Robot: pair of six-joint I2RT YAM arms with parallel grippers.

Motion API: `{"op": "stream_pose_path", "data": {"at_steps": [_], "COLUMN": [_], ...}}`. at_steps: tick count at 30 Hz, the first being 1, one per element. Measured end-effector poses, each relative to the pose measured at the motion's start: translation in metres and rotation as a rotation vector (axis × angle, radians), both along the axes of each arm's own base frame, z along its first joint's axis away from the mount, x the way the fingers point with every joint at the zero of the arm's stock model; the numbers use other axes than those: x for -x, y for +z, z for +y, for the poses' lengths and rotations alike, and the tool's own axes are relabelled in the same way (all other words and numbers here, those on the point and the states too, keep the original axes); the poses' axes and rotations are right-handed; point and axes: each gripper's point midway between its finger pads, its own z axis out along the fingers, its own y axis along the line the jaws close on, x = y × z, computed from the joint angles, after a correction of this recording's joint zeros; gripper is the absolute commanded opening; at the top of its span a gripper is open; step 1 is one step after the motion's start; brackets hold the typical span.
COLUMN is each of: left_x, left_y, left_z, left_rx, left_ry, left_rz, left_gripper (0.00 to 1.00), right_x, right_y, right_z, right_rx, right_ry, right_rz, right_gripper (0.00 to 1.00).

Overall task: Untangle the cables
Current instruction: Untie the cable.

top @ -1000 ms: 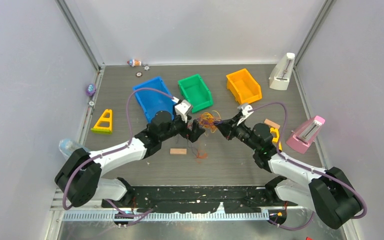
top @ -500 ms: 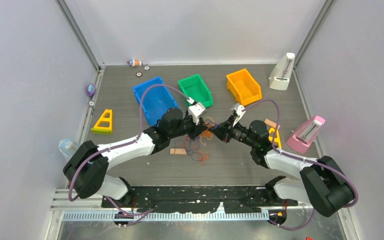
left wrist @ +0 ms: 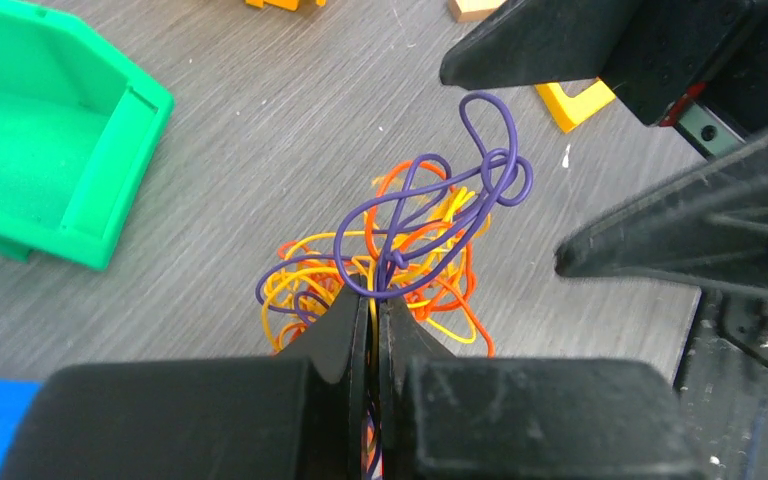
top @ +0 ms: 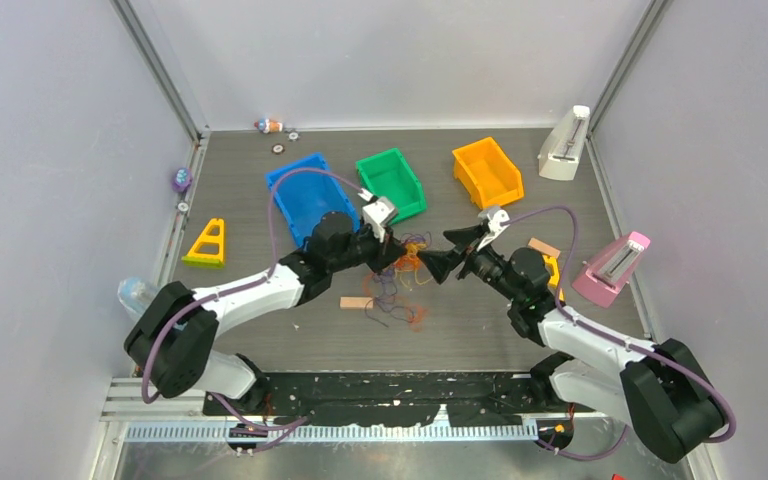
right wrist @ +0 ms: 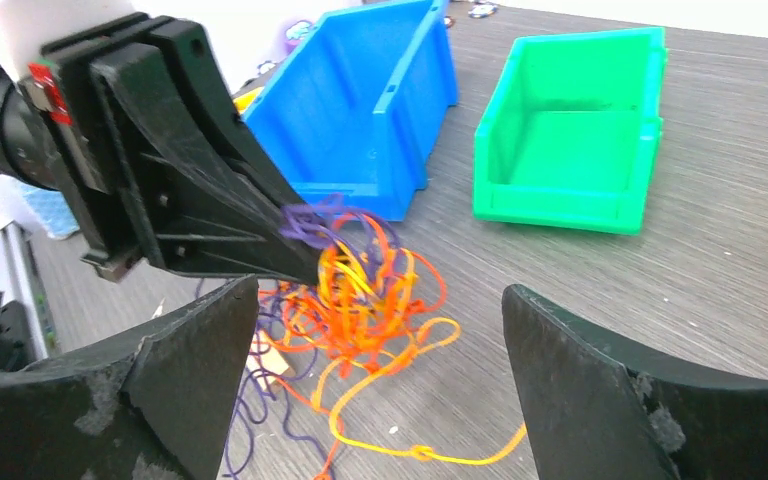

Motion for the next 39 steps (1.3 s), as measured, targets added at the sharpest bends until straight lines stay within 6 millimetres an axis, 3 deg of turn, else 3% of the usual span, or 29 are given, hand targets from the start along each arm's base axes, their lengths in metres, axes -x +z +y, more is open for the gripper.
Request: {"op": "stream_pose_path", "data": {"at_steps": [8,13,16,20,24,26,32,36,39], "left_x": [-0.005,0.008,0.018,0.032,0.039,0.039,0.018,-0.003,-0.019], "left_y": [0.017,0.042,0.056,0.071,0.072,0.069,0.060,0.063,0.055], "left_z": [0.028,0.020,0.015,0.010,0.005,0.004,0.015,0.043,0.073], "left_rx": [0.216,0.333,0.379,0.429,0.448,0.444,0.382,0.346,0.308], "left_ry": [0.012,-0.088,-0.155,-0.249,-0.313,-0.315,-0.154,0.067,0.276], "left_rz": [0.072,0.073,0.063,0.054,0.084,0.097,0.076,-0.001,-0.034], "left_gripper": [0.00,0.00,0.00,0.00,0.00,0.00,0.00,0.00,0.00], "right_x": [0.002,0.010,0.012,0.013,0.016,0.017,0.002,-0.038,-0.053], "right_y": [-0.016,-0.038,-0.043,-0.039,-0.029,-0.025,-0.019,-0.040,-0.051], "right_z": [0.002,0.014,0.021,0.026,0.030,0.030,0.016,-0.024,-0.062], "right_rx": [0.026,0.054,0.061,0.054,0.033,0.023,0.027,0.091,0.124], "right_ry": [0.018,0.112,0.154,0.190,0.220,0.223,0.082,-0.249,-0.477], "right_rz": [0.032,0.087,0.104,0.093,0.060,0.051,0.057,0.176,0.240], "right_gripper": [0.96,1.00,0.97,0.83,0.24,0.08,0.05,0.05,0.05]}}
